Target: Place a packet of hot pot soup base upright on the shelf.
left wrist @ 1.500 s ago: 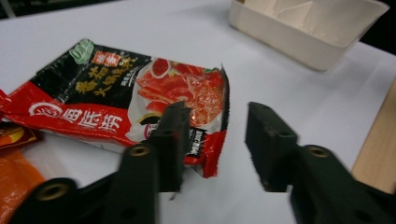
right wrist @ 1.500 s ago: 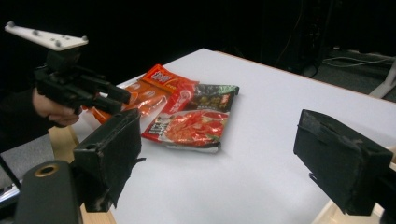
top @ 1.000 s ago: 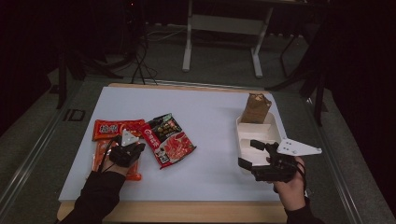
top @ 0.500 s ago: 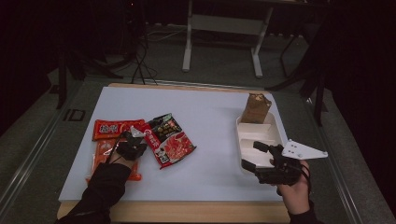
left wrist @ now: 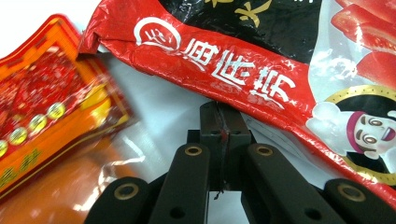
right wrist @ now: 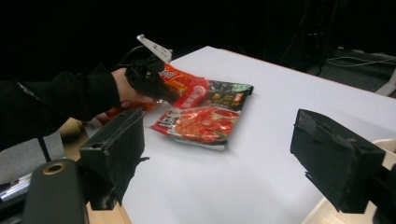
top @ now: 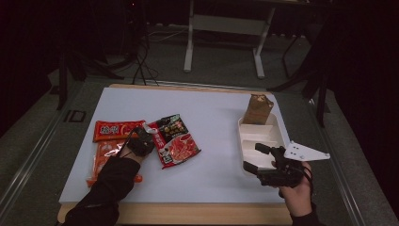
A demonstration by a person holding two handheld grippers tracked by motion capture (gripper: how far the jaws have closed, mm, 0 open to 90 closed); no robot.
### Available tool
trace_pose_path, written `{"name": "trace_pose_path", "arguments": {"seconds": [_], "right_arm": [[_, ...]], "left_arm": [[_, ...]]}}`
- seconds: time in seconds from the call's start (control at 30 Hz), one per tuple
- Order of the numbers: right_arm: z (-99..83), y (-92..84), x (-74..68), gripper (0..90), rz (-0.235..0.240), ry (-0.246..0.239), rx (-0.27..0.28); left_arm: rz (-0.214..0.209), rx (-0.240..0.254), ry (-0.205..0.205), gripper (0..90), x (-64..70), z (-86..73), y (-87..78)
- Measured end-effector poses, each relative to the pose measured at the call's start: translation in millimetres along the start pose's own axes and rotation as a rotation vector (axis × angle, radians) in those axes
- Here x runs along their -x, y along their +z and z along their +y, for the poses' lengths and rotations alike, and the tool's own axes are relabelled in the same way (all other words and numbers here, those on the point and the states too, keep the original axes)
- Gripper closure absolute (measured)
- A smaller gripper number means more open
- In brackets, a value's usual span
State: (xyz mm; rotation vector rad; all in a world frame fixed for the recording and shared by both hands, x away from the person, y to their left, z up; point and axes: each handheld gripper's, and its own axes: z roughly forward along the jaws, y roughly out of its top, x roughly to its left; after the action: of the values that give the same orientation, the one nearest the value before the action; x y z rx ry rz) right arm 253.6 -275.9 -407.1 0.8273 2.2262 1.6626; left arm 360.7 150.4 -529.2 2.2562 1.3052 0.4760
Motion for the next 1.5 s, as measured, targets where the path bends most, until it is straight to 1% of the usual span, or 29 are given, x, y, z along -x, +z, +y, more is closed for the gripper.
{"name": "trace_pose_path", "arguments": {"seconds": [0.1, 0.13, 0.2, 0.27, 0.33, 0.53, 0.6, 0.63, 0.7, 0.8, 0.97, 1.07, 1.27, 1.37, 1.43, 1.5], "right_arm": [[-0.2, 0.1, -0.2, 17.5, -0.002, -0.003, -0.001], [-0.3, 0.1, -0.1, 17.5, 0.000, -0.002, -0.002], [-1.3, 0.4, 0.2, 17.5, -0.002, -0.002, -0.005], [-2.1, 0.5, 0.4, 17.5, -0.003, -0.002, -0.007], [-3.1, 0.7, 0.6, 17.5, -0.002, -0.001, -0.011], [-5.4, -0.2, 1.4, 17.5, -0.001, 0.006, -0.014], [-5.6, -0.4, 1.6, 17.5, -0.001, 0.006, -0.013], [-5.7, -0.4, 1.7, 17.4, -0.001, 0.006, -0.013], [-5.8, -0.4, 1.8, 17.5, -0.003, 0.006, -0.014], [-6.4, 0.0, 2.5, 17.4, -0.002, 0.007, -0.013], [-7.1, 0.7, 2.2, 17.4, 0.003, 0.009, -0.016], [-6.9, 0.7, 1.9, 17.5, 0.002, 0.006, -0.015], [-8.8, 2.2, 3.6, 17.5, 0.005, 0.011, -0.017], [-8.7, 2.2, 3.2, 17.5, -0.003, -0.008, -0.016], [-8.3, 1.9, 2.6, 17.5, -0.005, -0.015, -0.015], [-8.0, 1.1, 1.7, 17.4, -0.015, -0.029, -0.014]], "left_arm": [[-0.002, -0.001, 0.009, 90.0, 3.1, 3.2, 1.6], [-0.015, 0.000, 0.015, 90.0, 7.5, 7.4, 3.9], [-0.029, -0.001, 0.028, 90.0, 11.6, 10.4, 5.7], [-0.023, 0.004, 0.041, 90.0, 16.3, 13.9, 7.0], [-0.040, 0.012, 0.033, 90.0, 18.4, 17.3, 8.0], [-0.073, 0.015, 0.045, 90.0, 28.1, 23.6, 13.3], [-0.080, 0.017, 0.055, 90.0, 32.5, 26.1, 14.3], [-0.091, 0.016, 0.056, 90.0, 34.7, 27.5, 14.9], [-0.104, 0.014, 0.077, 90.0, 40.4, 29.9, 15.9], [-0.107, 0.017, 0.103, 90.0, 49.3, 34.0, 18.0], [-0.112, 0.023, 0.108, 90.0, 57.8, 41.3, 22.9], [-0.118, 0.023, 0.119, 90.0, 63.0, 45.4, 25.4], [-0.142, 0.027, 0.138, 90.0, 72.7, 51.4, 29.5], [-0.135, 0.028, 0.149, 90.0, 74.1, 53.1, 30.3], [-0.140, 0.031, 0.154, 90.0, 72.3, 52.7, 28.3], [-0.144, 0.046, 0.143, 90.0, 70.3, 52.3, 24.4]]}}
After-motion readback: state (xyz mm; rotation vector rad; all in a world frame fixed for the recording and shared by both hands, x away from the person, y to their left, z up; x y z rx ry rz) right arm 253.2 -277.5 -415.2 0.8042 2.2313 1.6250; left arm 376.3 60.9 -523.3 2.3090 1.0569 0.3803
